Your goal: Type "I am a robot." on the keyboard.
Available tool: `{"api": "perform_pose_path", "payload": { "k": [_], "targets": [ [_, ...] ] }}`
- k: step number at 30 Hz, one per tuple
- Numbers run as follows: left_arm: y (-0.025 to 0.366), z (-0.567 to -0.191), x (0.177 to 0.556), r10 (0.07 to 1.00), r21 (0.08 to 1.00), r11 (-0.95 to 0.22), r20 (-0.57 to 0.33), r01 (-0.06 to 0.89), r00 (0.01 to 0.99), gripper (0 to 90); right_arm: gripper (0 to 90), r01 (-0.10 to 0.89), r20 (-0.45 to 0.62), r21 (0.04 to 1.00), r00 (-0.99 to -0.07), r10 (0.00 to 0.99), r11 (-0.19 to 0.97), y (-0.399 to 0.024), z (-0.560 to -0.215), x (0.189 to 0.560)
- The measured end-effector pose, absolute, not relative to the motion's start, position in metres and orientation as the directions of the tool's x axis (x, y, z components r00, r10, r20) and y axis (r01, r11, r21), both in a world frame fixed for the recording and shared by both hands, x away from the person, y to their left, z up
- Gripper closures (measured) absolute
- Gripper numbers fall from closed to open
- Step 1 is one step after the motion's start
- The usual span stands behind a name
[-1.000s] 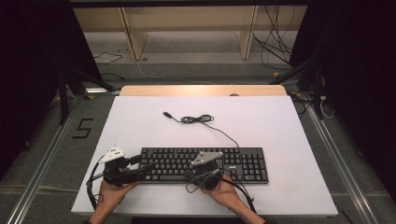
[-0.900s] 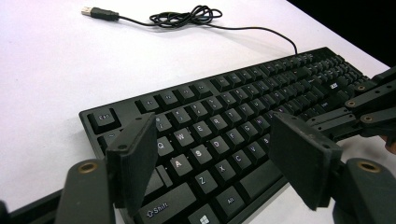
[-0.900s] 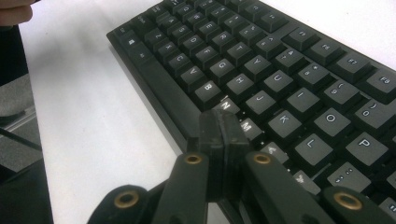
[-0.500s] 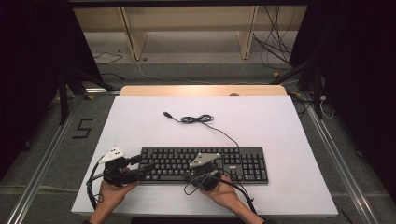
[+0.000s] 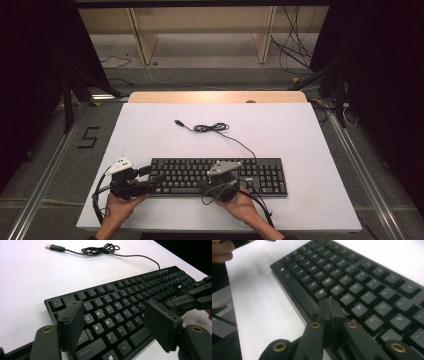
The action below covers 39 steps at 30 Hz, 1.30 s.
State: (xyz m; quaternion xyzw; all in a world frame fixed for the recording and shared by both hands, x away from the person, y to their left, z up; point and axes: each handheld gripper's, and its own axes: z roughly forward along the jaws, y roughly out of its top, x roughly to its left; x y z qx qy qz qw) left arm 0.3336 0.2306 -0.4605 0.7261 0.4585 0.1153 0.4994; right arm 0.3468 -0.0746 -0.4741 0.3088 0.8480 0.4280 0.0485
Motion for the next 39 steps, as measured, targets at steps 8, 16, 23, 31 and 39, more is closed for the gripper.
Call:
{"api": "perform_pose_path", "payload": {
  "k": [8, 16, 23, 31, 39],
  "targets": [
    [0.231, -0.461, 0.335, 0.787, 0.827, -0.072, -0.296, 0.557, 0.541, 33.3, 87.7, 0.482, 0.188, 0.773, -0.795, 0.576, 0.413, -0.082, -0.469, 0.348],
    [0.232, -0.462, 0.337, 0.797, 0.819, -0.059, -0.306, 0.571, 0.521, 35.2, 57.5, 0.480, 0.210, 0.799, -0.788, 0.578, 0.363, -0.096, -0.460, 0.346],
    [0.232, -0.465, 0.339, 0.810, 0.806, -0.065, -0.302, 0.589, 0.503, 42.6, 42.4, 0.468, 0.216, 0.832, -0.769, 0.602, 0.299, -0.113, -0.446, 0.342],
    [0.228, -0.469, 0.343, 0.808, 0.783, -0.095, -0.299, 0.614, 0.507, 58.9, 34.2, 0.460, 0.219, 0.852, -0.748, 0.627, 0.251, -0.128, -0.438, 0.337],
    [0.220, -0.473, 0.346, 0.802, 0.769, -0.149, -0.274, 0.621, 0.531, 75.6, 32.3, 0.458, 0.215, 0.854, -0.742, 0.635, 0.245, -0.133, -0.438, 0.336]
  ]
}}
